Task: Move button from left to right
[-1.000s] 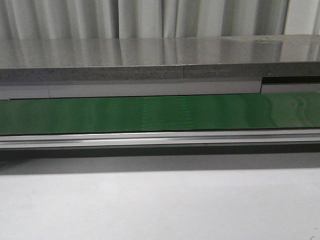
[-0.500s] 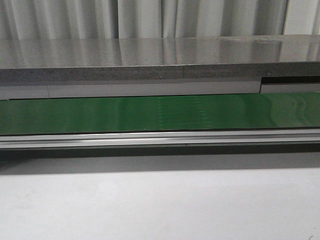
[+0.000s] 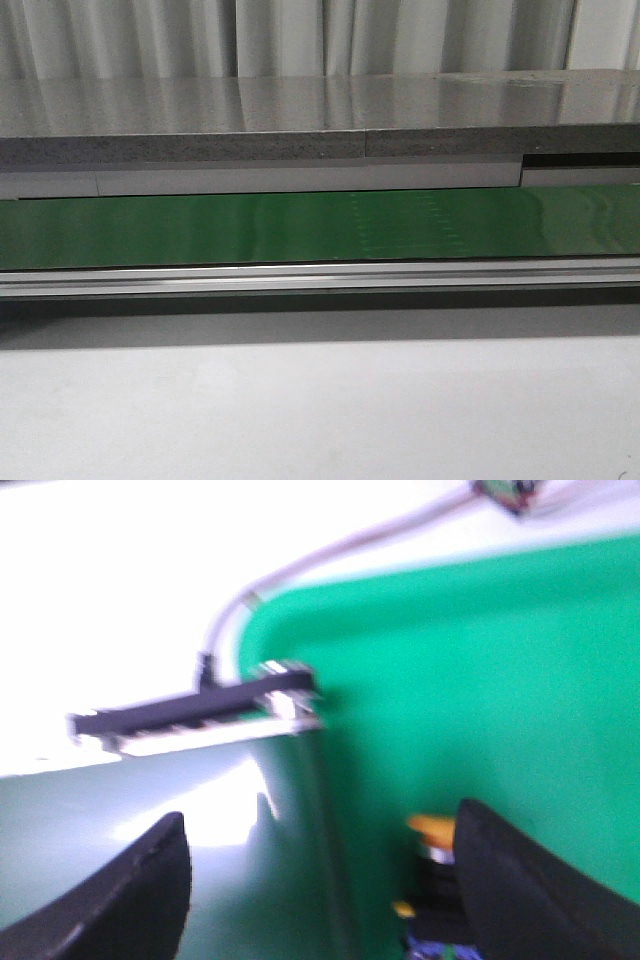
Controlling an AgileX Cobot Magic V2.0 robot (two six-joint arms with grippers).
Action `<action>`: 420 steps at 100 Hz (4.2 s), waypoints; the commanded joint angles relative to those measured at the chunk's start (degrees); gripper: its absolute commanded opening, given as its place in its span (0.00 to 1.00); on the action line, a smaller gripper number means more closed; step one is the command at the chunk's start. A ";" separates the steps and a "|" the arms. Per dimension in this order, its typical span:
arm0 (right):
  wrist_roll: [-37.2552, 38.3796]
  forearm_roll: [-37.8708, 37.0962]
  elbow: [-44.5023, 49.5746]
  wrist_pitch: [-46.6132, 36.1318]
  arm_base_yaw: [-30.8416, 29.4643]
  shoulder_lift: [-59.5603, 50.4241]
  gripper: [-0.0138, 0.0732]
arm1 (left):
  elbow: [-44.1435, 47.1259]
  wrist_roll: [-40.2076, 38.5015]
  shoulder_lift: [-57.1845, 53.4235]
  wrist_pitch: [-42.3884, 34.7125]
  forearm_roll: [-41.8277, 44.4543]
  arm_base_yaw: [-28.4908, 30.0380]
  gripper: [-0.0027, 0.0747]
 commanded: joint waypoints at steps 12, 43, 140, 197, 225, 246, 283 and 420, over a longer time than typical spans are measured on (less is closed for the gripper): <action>-0.13 1.17 -1.71 -4.82 6.72 -9.31 0.79 | -1.51 0.05 0.17 -4.69 -0.77 -0.51 0.01; -0.13 3.39 6.87 -13.80 17.17 -21.12 0.79 | -1.51 0.05 0.17 -4.69 -0.77 -0.51 0.01; -0.13 5.71 61.79 -35.78 25.36 -79.88 0.78 | -1.51 0.05 0.17 -4.69 -0.77 -0.51 0.01; -0.13 5.71 62.34 -32.31 25.36 -84.61 0.37 | -1.51 0.05 0.17 -4.69 -0.77 -0.51 0.01; -0.13 5.71 62.34 -32.31 25.36 -84.61 0.08 | -1.51 0.05 0.17 -4.69 -0.77 -0.51 0.01; -0.13 5.71 62.34 -32.31 25.36 -84.61 0.08 | -1.51 0.05 0.17 -4.69 -0.77 -0.51 0.01; -0.13 5.71 62.34 -32.31 25.36 -84.61 0.08 | -1.51 0.05 0.17 -4.69 -0.77 -0.51 0.01; 9.51 -5.25 82.74 -38.99 20.82 -102.65 0.08 | -1.51 0.05 0.17 -4.69 -0.77 -0.51 0.01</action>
